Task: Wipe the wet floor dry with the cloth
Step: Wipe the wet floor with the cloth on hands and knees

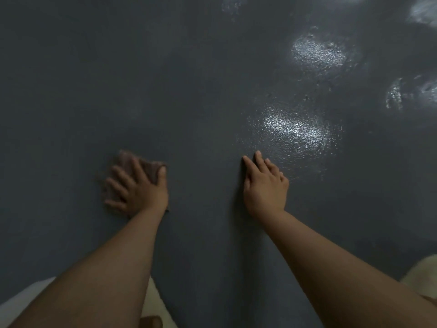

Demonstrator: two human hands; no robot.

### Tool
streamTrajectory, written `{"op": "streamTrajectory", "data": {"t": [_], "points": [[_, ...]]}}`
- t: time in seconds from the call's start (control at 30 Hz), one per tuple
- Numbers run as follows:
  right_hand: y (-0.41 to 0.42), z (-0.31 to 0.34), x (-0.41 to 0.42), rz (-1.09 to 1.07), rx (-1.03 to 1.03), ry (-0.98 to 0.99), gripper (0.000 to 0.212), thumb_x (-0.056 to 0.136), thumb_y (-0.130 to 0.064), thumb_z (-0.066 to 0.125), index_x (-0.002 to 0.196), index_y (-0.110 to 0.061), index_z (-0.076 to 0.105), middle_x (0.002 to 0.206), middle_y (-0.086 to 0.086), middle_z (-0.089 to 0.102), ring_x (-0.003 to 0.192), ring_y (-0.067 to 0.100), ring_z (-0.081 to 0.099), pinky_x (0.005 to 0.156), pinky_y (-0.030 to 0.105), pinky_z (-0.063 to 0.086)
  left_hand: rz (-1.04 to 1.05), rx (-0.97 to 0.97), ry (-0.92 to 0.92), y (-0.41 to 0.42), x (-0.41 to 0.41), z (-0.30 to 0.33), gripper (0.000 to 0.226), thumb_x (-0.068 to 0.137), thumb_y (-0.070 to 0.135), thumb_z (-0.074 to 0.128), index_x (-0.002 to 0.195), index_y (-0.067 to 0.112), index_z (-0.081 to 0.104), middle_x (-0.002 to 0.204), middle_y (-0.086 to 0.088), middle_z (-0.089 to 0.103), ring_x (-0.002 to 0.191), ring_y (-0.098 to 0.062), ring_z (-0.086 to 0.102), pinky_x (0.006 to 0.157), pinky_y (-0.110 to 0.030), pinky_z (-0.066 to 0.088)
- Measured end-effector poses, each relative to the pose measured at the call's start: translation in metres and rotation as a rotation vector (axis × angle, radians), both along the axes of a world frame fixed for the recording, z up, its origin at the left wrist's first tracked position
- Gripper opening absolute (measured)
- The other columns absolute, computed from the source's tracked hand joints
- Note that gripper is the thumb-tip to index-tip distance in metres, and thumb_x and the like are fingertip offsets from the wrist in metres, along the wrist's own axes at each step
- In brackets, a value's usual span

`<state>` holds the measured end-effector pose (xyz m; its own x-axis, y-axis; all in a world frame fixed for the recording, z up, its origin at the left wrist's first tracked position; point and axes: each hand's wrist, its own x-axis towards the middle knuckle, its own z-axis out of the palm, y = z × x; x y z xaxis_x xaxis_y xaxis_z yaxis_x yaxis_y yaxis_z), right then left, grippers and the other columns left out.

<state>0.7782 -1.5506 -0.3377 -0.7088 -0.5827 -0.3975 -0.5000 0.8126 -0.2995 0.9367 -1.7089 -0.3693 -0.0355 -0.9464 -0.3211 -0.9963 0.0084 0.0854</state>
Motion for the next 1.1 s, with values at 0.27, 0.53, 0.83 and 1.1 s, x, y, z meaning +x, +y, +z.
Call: {"op": "streamTrajectory", "data": {"t": [0.27, 0.53, 0.83, 1.1], "points": [[0.003, 0.003, -0.003, 0.031, -0.015, -0.035, 0.054, 0.096, -0.025, 0.039, 0.147, -0.035, 0.025, 0.159, -0.010, 0.009, 0.145, 0.015, 0.012, 0.112, 0.038, 0.013, 0.016, 0.061, 0.077, 0.130, -0.028, 0.004, 0.074, 0.089, 0.056, 0.047, 0.149, 0.018, 0.026, 0.156, -0.023, 0.010, 0.141, -0.047, 0.006, 0.104, -0.071, 0.004], [0.042, 0.005, -0.028, -0.083, -0.315, -0.071, 0.051, 0.086, -0.001, 0.046, 0.136, -0.011, 0.050, 0.147, 0.005, 0.041, 0.134, 0.023, 0.036, 0.109, 0.029, 0.024, -1.186, 0.292, -0.001, 0.217, -0.046, 0.018, 0.065, 0.083, 0.058, 0.029, 0.140, 0.027, 0.037, 0.151, -0.010, 0.031, 0.139, -0.036, 0.019, 0.105, -0.065, 0.000], [0.113, -0.024, 0.062, 0.131, -0.451, 0.151, 0.041, 0.081, -0.022, 0.046, 0.117, -0.006, 0.061, 0.129, 0.020, 0.057, 0.122, 0.032, 0.049, 0.105, 0.039, 0.036, -0.706, 0.259, 0.292, 0.174, -0.032, 0.035, 0.054, 0.093, 0.006, 0.045, 0.145, 0.011, 0.031, 0.157, -0.009, 0.018, 0.142, -0.028, 0.023, 0.115, -0.037, 0.025], [0.117, -0.036, 0.064, 0.328, -0.105, 0.185, 0.058, 0.084, -0.050, 0.035, 0.138, -0.029, 0.036, 0.144, -0.001, 0.045, 0.141, 0.022, 0.020, 0.112, 0.043, 0.006, -0.487, 0.290, 0.204, 0.178, -0.045, 0.050, 0.070, 0.093, 0.022, 0.050, 0.150, 0.016, 0.010, 0.158, -0.008, 0.004, 0.144, -0.025, 0.009, 0.114, -0.030, 0.011]]}}
